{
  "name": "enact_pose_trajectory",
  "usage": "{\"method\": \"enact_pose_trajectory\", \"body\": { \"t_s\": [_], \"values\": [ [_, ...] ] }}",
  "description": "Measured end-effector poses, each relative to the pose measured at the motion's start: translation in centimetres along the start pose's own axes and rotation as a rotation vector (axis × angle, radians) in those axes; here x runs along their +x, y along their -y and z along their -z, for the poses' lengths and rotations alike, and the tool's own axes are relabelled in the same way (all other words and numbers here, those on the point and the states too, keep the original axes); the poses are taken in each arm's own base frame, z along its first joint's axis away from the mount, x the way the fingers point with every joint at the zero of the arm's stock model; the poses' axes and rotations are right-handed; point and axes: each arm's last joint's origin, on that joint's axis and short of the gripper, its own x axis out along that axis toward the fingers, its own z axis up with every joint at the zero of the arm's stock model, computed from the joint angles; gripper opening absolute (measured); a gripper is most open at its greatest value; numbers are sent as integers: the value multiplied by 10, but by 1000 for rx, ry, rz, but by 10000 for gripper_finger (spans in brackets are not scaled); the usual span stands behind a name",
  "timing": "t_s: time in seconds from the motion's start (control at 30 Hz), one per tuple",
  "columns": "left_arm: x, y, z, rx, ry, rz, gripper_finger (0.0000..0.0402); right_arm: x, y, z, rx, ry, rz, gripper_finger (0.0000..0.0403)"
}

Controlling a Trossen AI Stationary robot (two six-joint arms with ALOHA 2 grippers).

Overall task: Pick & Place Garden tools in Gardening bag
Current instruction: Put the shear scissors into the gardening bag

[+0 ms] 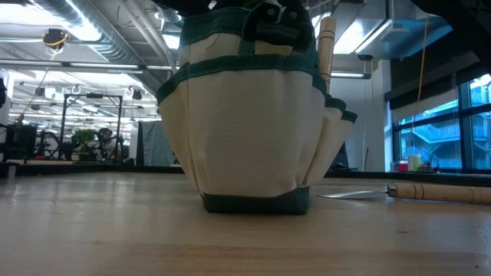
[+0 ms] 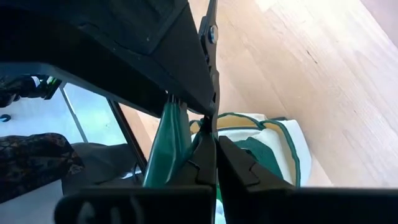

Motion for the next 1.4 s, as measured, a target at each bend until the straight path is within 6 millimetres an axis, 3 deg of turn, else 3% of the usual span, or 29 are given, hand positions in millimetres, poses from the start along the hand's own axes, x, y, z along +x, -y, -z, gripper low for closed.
{"method": "enact_pose_trajectory", "body": {
  "t_s": [0.47,0.63,0.7,0.87,1.1,1.23,1.4],
  "values": [
    [10,-2,-1,2,1,4,86,1,-1,-2,0,19,-14,0],
    [14,-1,2,-26,-35,13,26,1,0,-2,-28,26,16,2],
    [13,0,4,-43,-54,12,24,1,0,-2,-34,29,16,9],
    [6,4,12,-91,-137,32,24,1,2,-1,-29,14,36,55],
    [-10,8,16,-186,-165,41,24,0,4,-2,-38,47,85,163],
    [-30,8,13,-276,-96,-4,24,-2,12,0,-27,53,198,210],
    [-62,7,13,-414,-20,-148,24,-19,22,4,-12,47,284,225]
  ]
}}
